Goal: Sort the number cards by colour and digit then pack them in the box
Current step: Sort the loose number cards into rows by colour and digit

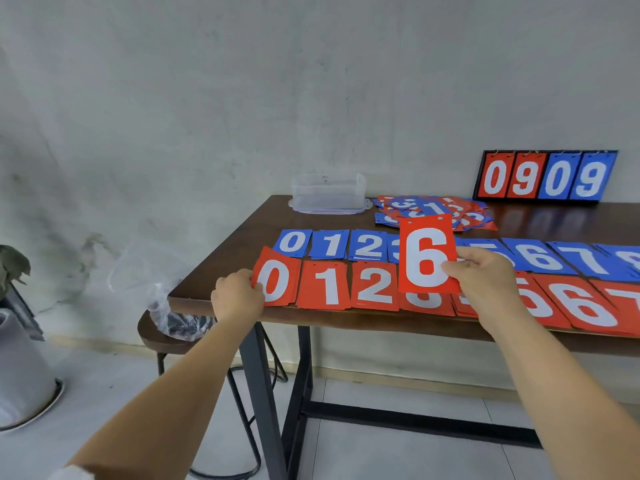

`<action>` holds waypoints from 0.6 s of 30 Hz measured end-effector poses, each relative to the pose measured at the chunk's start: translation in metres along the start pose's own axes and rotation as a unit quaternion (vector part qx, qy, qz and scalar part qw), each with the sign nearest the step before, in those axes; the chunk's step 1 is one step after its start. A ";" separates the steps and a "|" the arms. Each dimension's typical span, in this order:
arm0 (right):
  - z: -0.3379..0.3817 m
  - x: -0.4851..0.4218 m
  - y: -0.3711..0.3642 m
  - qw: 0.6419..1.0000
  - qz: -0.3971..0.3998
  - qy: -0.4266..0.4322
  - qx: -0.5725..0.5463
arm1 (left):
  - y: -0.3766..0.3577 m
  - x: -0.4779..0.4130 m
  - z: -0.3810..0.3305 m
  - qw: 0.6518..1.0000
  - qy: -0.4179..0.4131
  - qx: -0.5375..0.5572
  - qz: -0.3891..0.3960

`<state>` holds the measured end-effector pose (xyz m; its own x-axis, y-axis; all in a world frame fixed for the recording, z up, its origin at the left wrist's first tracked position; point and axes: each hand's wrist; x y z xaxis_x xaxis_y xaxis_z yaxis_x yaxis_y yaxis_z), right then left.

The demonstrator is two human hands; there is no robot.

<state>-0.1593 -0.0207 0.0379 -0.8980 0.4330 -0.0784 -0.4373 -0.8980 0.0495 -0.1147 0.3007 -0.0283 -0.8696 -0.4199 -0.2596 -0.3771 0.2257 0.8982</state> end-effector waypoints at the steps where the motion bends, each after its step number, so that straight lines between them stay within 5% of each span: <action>1: -0.001 0.001 0.001 1.000 -0.002 0.001 0.003 | -0.001 0.000 0.000 1.000 -0.002 -0.016 -0.003; 18: -0.021 0.003 0.059 0.999 -0.029 -0.005 0.044 | -0.005 0.029 -0.083 0.990 -0.138 -0.005 -0.025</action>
<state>-0.1864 -0.0737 0.0201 -0.8711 0.4854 -0.0742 -0.4910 -0.8609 0.1331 -0.1111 0.2149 -0.0113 -0.9047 -0.1743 -0.3887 -0.4192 0.2017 0.8852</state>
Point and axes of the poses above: each hand's wrist, its own x-axis away from the middle knuckle, its own y-axis out of the back of the hand, z = x × y, and after that the axes turned 11 degrees about -x, right-handed
